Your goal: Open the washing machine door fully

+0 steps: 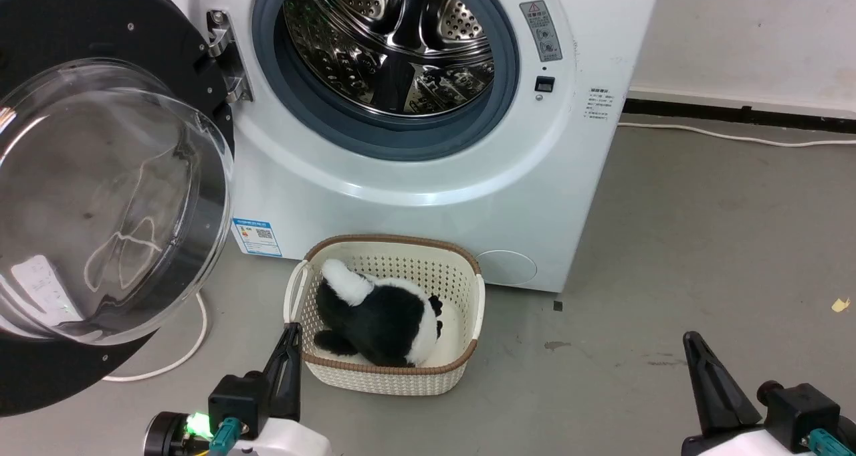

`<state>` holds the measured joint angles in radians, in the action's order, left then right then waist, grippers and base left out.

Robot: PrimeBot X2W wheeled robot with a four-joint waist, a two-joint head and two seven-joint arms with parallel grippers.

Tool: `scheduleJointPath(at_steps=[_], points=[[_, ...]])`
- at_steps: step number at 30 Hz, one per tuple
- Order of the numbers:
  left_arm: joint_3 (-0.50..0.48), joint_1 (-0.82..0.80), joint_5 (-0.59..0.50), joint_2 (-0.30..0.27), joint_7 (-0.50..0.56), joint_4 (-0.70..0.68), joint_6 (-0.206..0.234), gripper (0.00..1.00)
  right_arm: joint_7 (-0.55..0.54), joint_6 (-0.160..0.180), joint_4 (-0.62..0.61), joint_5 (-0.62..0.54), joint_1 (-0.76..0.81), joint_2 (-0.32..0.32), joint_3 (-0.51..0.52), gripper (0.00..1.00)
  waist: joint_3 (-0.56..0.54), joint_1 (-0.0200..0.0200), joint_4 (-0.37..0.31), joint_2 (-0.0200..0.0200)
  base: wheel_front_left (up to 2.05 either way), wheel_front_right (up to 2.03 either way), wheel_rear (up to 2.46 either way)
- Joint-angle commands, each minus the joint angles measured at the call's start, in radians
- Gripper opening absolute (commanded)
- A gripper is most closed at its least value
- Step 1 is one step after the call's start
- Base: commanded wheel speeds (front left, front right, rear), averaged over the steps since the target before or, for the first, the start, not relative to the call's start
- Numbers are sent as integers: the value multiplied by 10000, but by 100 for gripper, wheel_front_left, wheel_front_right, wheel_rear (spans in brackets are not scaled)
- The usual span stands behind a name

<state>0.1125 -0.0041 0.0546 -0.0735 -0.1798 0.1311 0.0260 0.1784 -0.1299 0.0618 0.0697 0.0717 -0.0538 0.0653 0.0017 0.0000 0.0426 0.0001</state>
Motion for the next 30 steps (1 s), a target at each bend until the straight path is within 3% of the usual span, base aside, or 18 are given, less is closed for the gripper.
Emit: scheduleJointPath(at_steps=[1,30], points=[[-84,14,-65,62,104,-101,-55,0,-80,-3,-75,-112,-203,12,-36,0,-1,0,-16,-1,0,0,0],[-461,24,-239,124,717,-539,-129,0,-697,-5,-272,-324,-389,21,-260,0,-7,0,-164,-1,0,0,0]])
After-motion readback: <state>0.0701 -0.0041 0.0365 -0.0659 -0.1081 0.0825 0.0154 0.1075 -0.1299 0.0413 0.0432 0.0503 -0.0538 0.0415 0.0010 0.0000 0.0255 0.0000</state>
